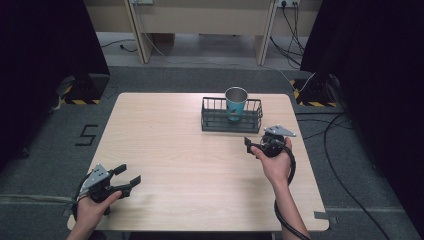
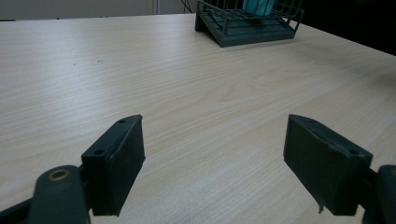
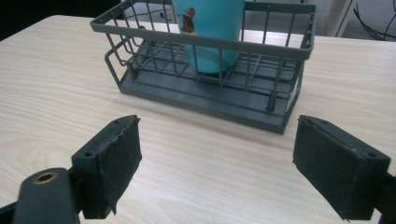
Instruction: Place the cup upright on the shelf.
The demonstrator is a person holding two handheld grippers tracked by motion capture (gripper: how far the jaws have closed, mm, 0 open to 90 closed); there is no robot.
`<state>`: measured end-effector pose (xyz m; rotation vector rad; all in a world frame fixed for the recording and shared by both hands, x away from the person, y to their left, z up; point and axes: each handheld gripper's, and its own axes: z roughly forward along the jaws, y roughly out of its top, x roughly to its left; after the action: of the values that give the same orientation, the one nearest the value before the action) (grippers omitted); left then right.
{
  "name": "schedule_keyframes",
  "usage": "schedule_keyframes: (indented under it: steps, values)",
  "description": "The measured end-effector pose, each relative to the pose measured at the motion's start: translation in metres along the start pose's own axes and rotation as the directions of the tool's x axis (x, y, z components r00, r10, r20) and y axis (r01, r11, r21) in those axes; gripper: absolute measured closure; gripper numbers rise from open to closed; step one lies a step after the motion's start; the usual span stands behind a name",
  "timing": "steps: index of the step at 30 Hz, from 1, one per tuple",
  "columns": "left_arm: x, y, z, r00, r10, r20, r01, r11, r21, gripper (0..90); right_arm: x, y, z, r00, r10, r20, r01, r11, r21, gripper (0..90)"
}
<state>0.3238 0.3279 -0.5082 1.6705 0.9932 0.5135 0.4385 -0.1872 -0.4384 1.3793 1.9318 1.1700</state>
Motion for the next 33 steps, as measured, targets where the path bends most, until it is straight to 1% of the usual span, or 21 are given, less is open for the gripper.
schedule_keyframes:
  steps: [7, 18, 24, 29, 33]
  values:
    - [0.000, 0.000, 0.000, 1.0000, 0.001, 0.000, -0.001, 1.0000, 0.001, 19.9, -0.006, -0.012, -0.009, 0.9998, 0.015, 0.011, -0.015, 1.000, 0.003, 16.1]
    - [0.001, 0.000, 0.000, 1.0000, -0.001, -0.008, 0.001, 1.0000, -0.007, 20.1, -0.019, -0.025, -0.024, 0.9984, 0.039, 0.040, -0.039, 0.999, -0.002, 16.2]
    - [0.000, 0.001, -0.001, 1.0000, 0.003, -0.005, -0.003, 1.0000, -0.007, 20.2, -0.024, -0.033, -0.032, 0.9973, 0.053, 0.051, -0.053, 0.999, -0.007, 16.4]
    - [0.000, 0.001, 0.000, 1.0000, 0.002, -0.005, -0.002, 1.0000, -0.007, 20.2, -0.027, -0.045, -0.037, 0.9960, 0.066, 0.060, -0.067, 0.998, 0.010, 16.4]
    - [0.000, 0.001, -0.001, 1.0000, 0.000, -0.008, 0.000, 0.9999, -0.010, 20.2, -0.030, -0.054, -0.042, 0.9946, 0.080, 0.067, -0.081, 0.997, 0.012, 16.6]
